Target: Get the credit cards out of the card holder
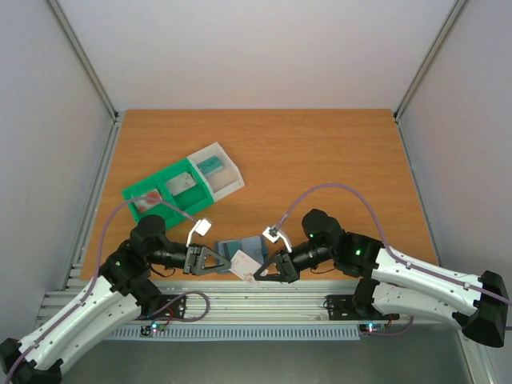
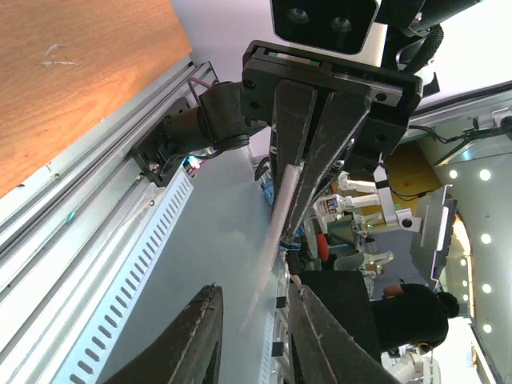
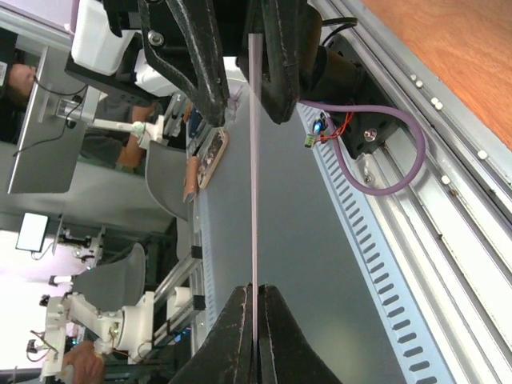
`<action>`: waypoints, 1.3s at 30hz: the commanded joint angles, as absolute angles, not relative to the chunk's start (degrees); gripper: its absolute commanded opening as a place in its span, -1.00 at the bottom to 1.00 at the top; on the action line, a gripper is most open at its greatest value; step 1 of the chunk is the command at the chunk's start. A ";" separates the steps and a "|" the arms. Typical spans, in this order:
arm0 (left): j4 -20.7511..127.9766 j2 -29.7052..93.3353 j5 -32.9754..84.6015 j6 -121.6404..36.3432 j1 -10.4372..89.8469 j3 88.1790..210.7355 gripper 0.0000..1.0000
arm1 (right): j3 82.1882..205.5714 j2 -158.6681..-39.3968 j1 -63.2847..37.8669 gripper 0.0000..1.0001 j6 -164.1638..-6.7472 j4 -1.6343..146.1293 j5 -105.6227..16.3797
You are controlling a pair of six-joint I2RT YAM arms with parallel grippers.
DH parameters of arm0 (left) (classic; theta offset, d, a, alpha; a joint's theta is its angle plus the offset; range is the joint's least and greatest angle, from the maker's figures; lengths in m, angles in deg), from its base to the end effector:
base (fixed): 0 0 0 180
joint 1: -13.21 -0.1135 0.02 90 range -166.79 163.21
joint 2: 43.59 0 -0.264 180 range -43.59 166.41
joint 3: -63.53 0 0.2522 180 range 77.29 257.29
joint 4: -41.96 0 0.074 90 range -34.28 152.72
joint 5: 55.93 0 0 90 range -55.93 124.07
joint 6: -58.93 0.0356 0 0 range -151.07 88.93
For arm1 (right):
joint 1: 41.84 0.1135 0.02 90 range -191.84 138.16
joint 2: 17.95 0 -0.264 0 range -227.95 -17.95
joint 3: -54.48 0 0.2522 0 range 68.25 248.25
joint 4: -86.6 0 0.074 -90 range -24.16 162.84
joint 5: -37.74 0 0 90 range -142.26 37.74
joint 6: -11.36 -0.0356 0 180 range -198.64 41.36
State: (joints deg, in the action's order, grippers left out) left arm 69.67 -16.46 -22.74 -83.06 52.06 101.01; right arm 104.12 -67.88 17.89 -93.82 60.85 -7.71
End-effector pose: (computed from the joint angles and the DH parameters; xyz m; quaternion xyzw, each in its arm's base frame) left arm 0.0766 -0.1000 0.2513 0.1988 0.7363 -0.6401 0.0927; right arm 0.0750 0.1780 0.2706 -0.4833 0.6503 0.5533 0.1935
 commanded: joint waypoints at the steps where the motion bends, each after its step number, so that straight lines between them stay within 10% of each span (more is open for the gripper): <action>1: 70.43 -15.75 -23.67 -81.64 52.02 100.99 -0.42 | 105.25 -67.96 17.62 -0.98 -95.14 63.41 -6.48; 10: 67.91 -16.06 -23.97 -82.72 52.03 100.32 -0.99 | 105.16 -67.91 17.64 -0.97 -95.43 63.41 -6.85; 17: 69.22 -17.28 -21.39 -82.41 51.97 100.44 -0.99 | 105.34 -67.28 17.67 -0.76 -95.34 60.29 -11.50; 22: 73.81 -18.57 -13.66 -80.78 52.05 102.55 -0.99 | 105.44 -64.26 17.64 -0.11 -95.22 56.31 -17.95; 27: 80.55 -17.83 -2.92 -78.29 52.00 106.59 -0.99 | 106.05 -60.77 17.68 0.96 -94.67 52.47 -23.70; 39: 92.66 -16.24 34.01 -77.71 51.96 113.58 -0.99 | 107.84 -55.97 17.66 0.97 -91.81 45.74 -31.15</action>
State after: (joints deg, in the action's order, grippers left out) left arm 87.70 -16.50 15.24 -78.14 52.06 111.35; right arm 105.83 -57.37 17.87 -93.69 48.24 -28.10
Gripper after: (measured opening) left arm 0.008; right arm 0.985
